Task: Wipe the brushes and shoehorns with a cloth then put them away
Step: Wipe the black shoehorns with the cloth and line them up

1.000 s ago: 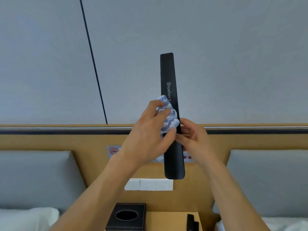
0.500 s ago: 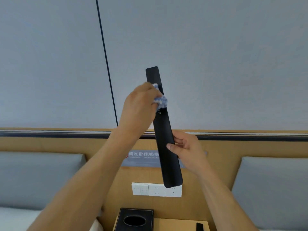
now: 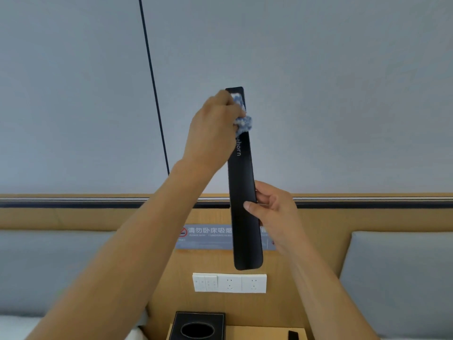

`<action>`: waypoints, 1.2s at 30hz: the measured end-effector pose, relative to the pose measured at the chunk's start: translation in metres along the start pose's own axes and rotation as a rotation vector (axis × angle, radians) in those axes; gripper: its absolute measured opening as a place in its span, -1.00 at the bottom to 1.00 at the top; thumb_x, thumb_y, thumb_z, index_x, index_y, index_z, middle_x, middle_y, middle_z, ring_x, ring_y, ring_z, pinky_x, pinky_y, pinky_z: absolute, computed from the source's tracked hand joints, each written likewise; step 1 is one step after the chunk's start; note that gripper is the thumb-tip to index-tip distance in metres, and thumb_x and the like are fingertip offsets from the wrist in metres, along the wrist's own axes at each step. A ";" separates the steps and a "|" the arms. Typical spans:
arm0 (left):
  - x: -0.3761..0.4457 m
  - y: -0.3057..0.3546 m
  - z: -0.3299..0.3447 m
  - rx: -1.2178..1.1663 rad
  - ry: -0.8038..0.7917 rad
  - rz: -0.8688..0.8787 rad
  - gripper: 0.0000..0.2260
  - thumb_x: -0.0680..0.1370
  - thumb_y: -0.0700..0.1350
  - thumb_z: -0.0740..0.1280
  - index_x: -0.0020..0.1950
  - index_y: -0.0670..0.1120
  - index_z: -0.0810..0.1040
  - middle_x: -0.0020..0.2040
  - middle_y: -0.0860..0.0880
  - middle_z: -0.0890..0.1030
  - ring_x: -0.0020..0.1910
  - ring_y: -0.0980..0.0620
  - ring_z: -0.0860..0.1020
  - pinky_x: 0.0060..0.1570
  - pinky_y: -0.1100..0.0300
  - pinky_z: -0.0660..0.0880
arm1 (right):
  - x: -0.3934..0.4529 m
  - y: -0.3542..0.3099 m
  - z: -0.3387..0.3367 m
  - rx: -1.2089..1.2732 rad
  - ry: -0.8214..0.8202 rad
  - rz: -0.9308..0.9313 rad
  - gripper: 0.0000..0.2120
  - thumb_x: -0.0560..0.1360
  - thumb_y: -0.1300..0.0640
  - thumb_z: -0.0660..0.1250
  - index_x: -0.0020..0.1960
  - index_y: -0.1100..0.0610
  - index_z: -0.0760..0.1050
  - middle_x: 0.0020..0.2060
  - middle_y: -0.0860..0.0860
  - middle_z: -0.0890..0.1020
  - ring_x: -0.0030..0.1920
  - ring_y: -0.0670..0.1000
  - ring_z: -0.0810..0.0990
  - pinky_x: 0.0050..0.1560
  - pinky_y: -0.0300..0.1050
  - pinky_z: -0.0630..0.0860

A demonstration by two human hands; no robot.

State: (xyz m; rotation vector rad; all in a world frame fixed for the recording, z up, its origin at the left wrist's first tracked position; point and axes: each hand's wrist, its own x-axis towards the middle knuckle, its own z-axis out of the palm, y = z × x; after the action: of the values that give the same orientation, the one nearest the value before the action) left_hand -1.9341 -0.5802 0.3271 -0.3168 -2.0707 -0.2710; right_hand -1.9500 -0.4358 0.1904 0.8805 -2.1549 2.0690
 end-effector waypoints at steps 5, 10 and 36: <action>-0.048 0.019 0.017 -0.036 -0.104 0.080 -0.86 0.46 -0.38 0.39 -0.03 -0.25 0.68 0.07 -0.16 0.59 -0.02 -0.13 0.56 -0.13 0.01 0.57 | -0.002 0.001 -0.006 0.153 0.081 0.018 -0.63 0.55 0.36 0.34 0.21 -0.04 0.59 0.02 -0.11 0.74 0.07 -0.10 0.70 -0.01 -0.27 0.60; -0.072 0.026 0.020 0.005 -0.202 0.129 -0.87 0.48 -0.32 0.37 -0.02 -0.21 0.67 0.09 -0.11 0.60 -0.01 -0.14 0.53 -0.19 -0.04 0.54 | -0.001 0.004 -0.010 0.294 0.067 0.051 -0.57 0.52 0.43 0.33 0.31 0.08 0.54 0.09 0.03 0.72 0.14 0.04 0.68 0.18 -0.03 0.58; -0.143 -0.021 0.021 0.118 -0.221 -0.201 -0.74 0.37 -0.46 0.41 -0.08 -0.16 0.71 -0.04 -0.09 0.62 -0.17 -0.16 0.56 -0.38 -0.03 0.55 | -0.012 0.023 -0.033 0.875 0.337 0.204 -0.78 0.67 0.10 0.19 0.28 0.13 0.44 0.09 0.21 0.70 0.07 0.22 0.71 -0.11 0.09 0.68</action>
State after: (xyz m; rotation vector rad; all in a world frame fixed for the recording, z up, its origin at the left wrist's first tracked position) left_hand -1.8890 -0.6093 0.1911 -0.0690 -2.3296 -0.2419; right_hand -1.9610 -0.4015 0.1690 0.2653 -1.1748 3.0310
